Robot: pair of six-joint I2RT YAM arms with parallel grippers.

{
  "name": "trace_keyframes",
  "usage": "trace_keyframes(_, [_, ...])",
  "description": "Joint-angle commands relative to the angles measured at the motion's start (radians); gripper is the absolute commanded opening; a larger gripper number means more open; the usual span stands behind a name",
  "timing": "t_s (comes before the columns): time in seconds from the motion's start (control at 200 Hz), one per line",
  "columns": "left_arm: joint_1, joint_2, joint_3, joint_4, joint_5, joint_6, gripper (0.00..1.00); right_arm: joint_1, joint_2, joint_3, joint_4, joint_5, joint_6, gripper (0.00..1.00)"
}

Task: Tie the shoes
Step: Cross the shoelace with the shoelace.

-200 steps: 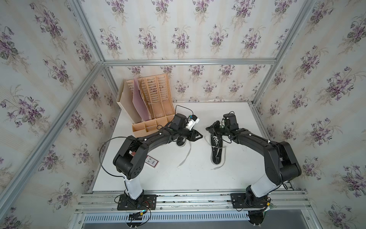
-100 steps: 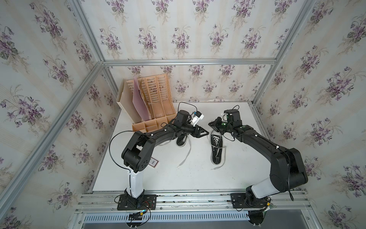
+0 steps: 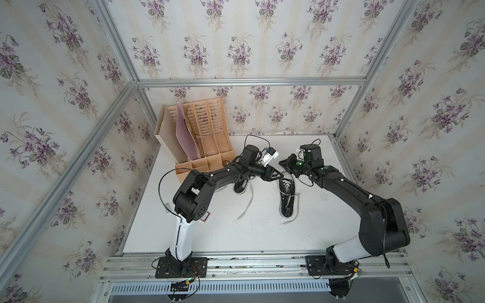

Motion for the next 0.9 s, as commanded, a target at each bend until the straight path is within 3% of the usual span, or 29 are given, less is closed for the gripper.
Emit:
trace_keyframes(0.0, [-0.005,0.013,0.019,-0.009,0.037,0.001,0.34,-0.008,-0.007,-0.006,0.006,0.014,0.012,0.00])
trace_keyframes(0.18, [-0.008,0.027,0.038,-0.011,0.048,-0.018,0.14,-0.030,0.000,-0.018,-0.008,0.015,-0.004,0.00])
trace_keyframes(0.29, [-0.007,0.025,0.047,-0.019,0.054,-0.047,0.04,-0.058,0.005,-0.006,-0.088,0.039,-0.078,0.15])
trace_keyframes(0.43, [0.002,0.034,0.061,-0.036,0.086,-0.111,0.09,-0.102,-0.030,0.001,-0.270,0.144,-0.211,0.42])
trace_keyframes(0.509, [0.010,0.043,0.081,-0.071,0.102,-0.126,0.11,-0.104,-0.070,0.000,-0.396,0.256,-0.288,0.51])
trace_keyframes(0.679, [0.021,0.057,0.119,-0.112,0.132,-0.122,0.21,-0.078,-0.160,-0.094,-0.561,0.342,-0.303,0.53])
trace_keyframes(0.894, [0.023,0.083,0.141,-0.111,0.154,-0.125,0.27,0.139,-0.199,-0.258,-0.580,0.397,-0.111,0.53])
